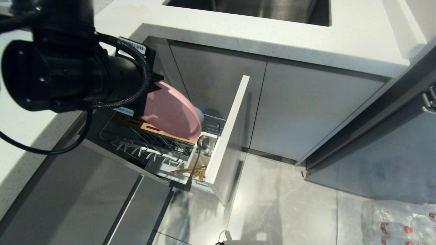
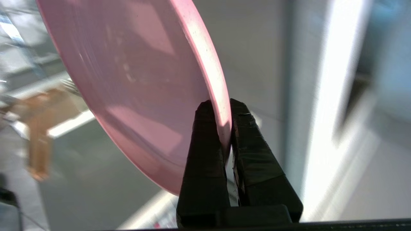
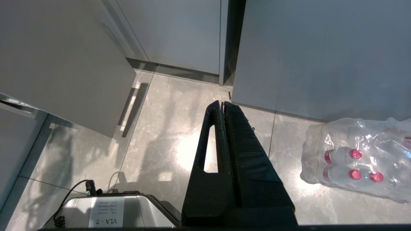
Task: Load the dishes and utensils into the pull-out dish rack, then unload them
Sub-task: Take the plate out of the cupboard
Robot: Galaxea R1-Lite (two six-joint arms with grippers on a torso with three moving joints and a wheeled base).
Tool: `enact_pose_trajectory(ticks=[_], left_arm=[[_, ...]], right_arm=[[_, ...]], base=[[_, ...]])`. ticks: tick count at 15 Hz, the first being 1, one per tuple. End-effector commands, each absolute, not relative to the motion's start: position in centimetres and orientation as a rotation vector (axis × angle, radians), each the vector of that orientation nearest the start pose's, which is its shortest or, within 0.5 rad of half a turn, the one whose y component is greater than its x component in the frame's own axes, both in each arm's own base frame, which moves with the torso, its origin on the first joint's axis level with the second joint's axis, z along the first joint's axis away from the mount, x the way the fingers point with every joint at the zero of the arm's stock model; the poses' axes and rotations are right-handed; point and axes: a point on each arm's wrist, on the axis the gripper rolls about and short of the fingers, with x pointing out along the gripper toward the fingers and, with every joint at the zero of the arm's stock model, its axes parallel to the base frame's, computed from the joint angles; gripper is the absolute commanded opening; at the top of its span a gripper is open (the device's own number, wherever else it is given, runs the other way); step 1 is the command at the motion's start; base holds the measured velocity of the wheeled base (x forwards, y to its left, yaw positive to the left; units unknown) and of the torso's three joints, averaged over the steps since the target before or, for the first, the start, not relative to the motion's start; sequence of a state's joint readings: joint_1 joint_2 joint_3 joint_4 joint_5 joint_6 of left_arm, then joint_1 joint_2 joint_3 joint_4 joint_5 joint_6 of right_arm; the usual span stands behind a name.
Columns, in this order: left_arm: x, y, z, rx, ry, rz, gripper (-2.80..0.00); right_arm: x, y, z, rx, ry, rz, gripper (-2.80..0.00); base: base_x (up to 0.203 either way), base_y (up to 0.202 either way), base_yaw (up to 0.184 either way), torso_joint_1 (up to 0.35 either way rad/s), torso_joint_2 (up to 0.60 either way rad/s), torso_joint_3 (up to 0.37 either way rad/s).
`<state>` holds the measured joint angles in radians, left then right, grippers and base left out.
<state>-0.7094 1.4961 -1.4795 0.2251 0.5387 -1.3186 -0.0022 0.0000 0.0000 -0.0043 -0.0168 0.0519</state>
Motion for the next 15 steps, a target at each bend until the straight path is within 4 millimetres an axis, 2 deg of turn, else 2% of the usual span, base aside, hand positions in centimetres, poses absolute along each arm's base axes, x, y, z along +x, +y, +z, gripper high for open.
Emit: enact_pose_trajectory(ticks=[1,3,6,8,11,15], left_arm=[[16.8,-14.4,37.0,-1.209,0.244,-0.109,-2.80],[14.2,-13.4,38.7,-1.204,0.223,-0.202,-2.80],[10.7,-10.1,41.9,-1.160,0.110,-0.301,-2.80],[8.8,-7.7,43.5,-1.026,0.034,-0.320,-2.80],[6.6,-4.2,45.1,-0.864,-0.115,-0.257,-2.80],[5.3,-1.3,46.3,-0.727,-0.279,-0.086,-2.80]], right_arm=[[-2.3,0.0,7.6,0.052,-0.004,-0.018,-2.80],[-2.3,0.0,7.6,0.051,-0.003,-0.018,-2.80],[-2.3,0.0,7.6,0.052,-0.005,-0.020,-2.80],[-2.3,0.0,7.6,0.052,-0.004,-0.018,-2.80],[-2.3,0.0,7.6,0.052,-0.004,-0.018,-2.80],[-2.3,0.0,7.6,0.052,-0.004,-0.019,-2.80]], base=[[0.000,0.000,0.000,0.000,0.00,0.000],[0.000,0.000,0.000,0.000,0.00,0.000],[0.000,0.000,0.000,0.000,0.00,0.000],[0.000,0.000,0.000,0.000,0.00,0.000],[0.000,0.000,0.000,0.000,0.00,0.000],[0.000,0.000,0.000,0.000,0.00,0.000]])
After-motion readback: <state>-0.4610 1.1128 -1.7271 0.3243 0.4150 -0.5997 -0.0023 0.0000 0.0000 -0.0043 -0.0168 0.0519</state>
